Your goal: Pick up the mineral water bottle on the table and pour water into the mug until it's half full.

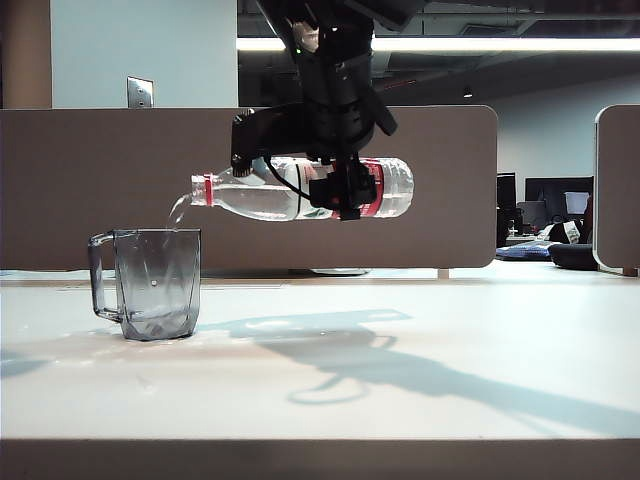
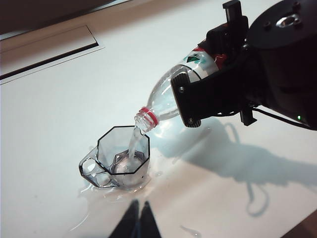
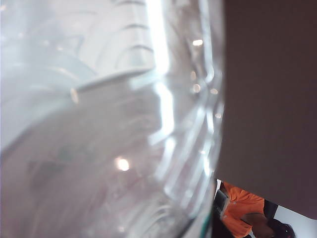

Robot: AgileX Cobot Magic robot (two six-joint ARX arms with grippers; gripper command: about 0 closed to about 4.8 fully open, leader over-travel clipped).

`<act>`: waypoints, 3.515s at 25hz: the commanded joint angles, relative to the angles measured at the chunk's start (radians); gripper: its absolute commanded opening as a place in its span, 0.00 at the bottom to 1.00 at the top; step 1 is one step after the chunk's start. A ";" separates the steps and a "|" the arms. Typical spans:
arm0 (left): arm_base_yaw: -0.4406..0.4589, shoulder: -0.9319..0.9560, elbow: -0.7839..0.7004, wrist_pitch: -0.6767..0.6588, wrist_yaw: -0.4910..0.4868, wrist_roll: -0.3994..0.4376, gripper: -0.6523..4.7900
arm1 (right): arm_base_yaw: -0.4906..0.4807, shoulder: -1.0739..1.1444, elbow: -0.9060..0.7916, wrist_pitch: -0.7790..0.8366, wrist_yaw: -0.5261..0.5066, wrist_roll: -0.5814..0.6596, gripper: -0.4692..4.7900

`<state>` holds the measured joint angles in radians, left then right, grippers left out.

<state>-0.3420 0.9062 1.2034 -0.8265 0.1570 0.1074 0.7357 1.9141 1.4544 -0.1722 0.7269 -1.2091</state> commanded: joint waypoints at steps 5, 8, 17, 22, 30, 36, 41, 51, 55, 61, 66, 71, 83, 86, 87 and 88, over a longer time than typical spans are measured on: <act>-0.002 -0.003 0.003 0.012 0.005 -0.003 0.11 | 0.002 -0.010 0.011 0.034 0.015 0.004 0.67; -0.002 -0.003 0.003 0.012 0.005 -0.003 0.11 | 0.002 -0.010 0.011 0.033 0.015 0.004 0.67; -0.002 -0.003 0.003 0.012 0.005 -0.003 0.11 | 0.003 -0.010 0.011 0.008 0.013 0.005 0.67; -0.002 -0.003 0.003 0.012 0.005 -0.003 0.11 | 0.006 -0.010 0.011 -0.002 0.015 0.004 0.67; -0.002 -0.003 0.003 0.012 0.005 -0.003 0.11 | 0.010 -0.010 0.011 -0.003 0.022 0.004 0.67; -0.002 -0.003 0.003 0.012 0.005 -0.003 0.11 | 0.009 -0.011 0.011 -0.003 0.034 0.003 0.67; -0.002 -0.003 0.003 0.012 0.005 -0.003 0.11 | 0.009 -0.011 0.011 -0.002 0.034 0.000 0.67; -0.002 -0.003 0.003 0.012 0.005 -0.003 0.11 | 0.007 -0.011 0.011 0.024 0.034 0.022 0.67; -0.002 -0.003 0.003 0.012 0.004 -0.003 0.11 | 0.007 -0.011 0.011 0.059 0.035 0.058 0.67; -0.002 -0.003 0.003 0.012 0.004 -0.003 0.11 | 0.007 -0.023 0.011 0.071 0.012 0.155 0.67; -0.002 -0.003 0.003 0.015 0.004 -0.003 0.11 | 0.008 -0.063 0.011 0.064 -0.071 0.285 0.61; -0.002 -0.003 0.003 0.018 0.002 -0.003 0.11 | 0.001 -0.125 0.011 0.011 -0.130 0.622 0.61; -0.002 -0.003 0.003 0.012 0.001 -0.003 0.11 | -0.213 -0.156 0.002 -0.116 -0.386 1.292 0.61; -0.002 -0.003 0.003 0.013 0.001 -0.003 0.11 | -0.248 -0.156 -0.050 -0.054 -0.443 1.299 0.61; -0.002 -0.003 0.003 0.013 -0.004 -0.003 0.11 | -0.256 -0.160 -0.088 -0.018 -0.454 1.301 0.61; -0.002 -0.003 0.003 0.013 -0.006 -0.003 0.11 | -0.260 -0.162 -0.122 0.021 -0.465 1.304 0.61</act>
<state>-0.3424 0.9058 1.2034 -0.8246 0.1555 0.1074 0.4786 1.7668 1.3521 -0.2260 0.2783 0.0872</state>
